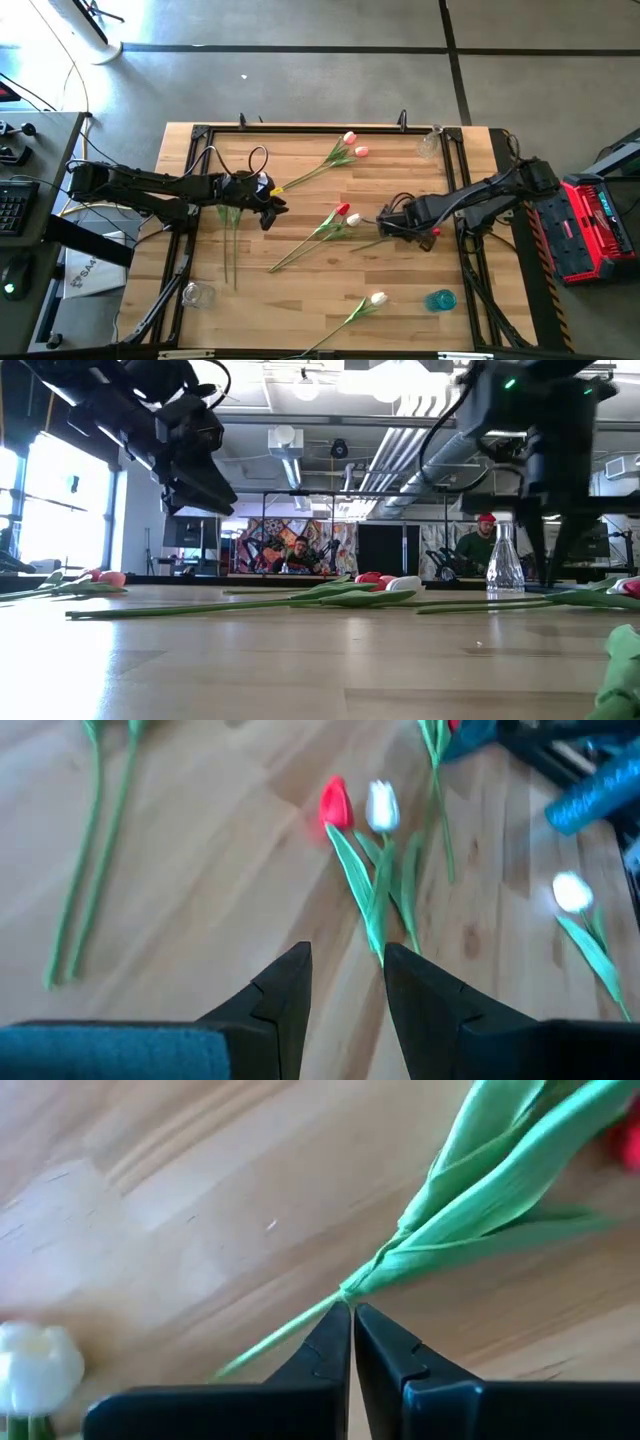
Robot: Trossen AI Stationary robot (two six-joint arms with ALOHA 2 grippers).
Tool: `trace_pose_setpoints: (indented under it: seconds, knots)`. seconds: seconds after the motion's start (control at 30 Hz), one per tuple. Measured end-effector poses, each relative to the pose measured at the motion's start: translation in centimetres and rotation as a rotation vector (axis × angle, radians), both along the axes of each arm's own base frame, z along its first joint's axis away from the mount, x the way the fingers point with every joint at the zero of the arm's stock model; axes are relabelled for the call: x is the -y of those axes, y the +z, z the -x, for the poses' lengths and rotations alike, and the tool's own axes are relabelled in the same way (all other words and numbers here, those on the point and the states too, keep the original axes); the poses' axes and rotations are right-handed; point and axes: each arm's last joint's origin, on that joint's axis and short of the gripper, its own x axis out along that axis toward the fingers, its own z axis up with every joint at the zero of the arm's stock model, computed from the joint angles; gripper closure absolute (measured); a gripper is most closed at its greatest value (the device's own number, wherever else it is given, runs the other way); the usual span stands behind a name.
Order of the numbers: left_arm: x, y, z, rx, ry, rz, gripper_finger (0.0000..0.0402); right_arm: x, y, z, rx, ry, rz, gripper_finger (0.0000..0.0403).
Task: Sort flowers into vase by color
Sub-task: Put the right red flower into the top transparent vase
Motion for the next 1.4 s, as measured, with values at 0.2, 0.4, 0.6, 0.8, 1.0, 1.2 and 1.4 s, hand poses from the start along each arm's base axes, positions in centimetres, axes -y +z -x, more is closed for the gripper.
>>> trace_pose_setpoints:
  seconds: [0.2, 0.4, 0.6, 0.8, 1.0, 1.2, 1.4]
  knots:
    - [-0.4, 0.2, -0.1, 0.028, 0.034, 0.059, 0.0284, -0.1, -0.2, -0.1, -0.014, -0.013, -0.059, 0.0357]
    - [-0.4, 0.2, -0.1, 0.024, 0.018, 0.039, 0.0284, 1.0, -1.2, 0.0, -0.102, -0.068, -0.057, 0.0291]
    - [-0.4, 0.2, -0.1, 0.024, 0.014, 0.034, 0.0284, 1.4, -2.1, -0.8, -0.102, -0.071, -0.055, 0.0254]
    - [-0.4, 0.1, -0.1, 0.023, 0.015, 0.035, 0.0284, 1.4, -2.2, -0.7, -0.12, 0.025, -0.042, 0.0287]
    - [-0.4, 0.2, -0.1, 0.025, 0.015, 0.034, 0.0284, 1.6, -2.0, -0.8, -0.105, 0.23, -0.021, 0.0374]
    - [-0.5, 0.2, -0.1, 0.029, 0.02, 0.032, 0.0284, 1.3, -1.6, -1.0, -0.123, 0.523, -0.018, 0.0391]
    - [-0.5, 0.2, -0.1, 0.033, 0.037, 0.063, 0.0284, 0.3, 1.0, -1.3, -0.09, 0.571, -0.022, 0.0401]
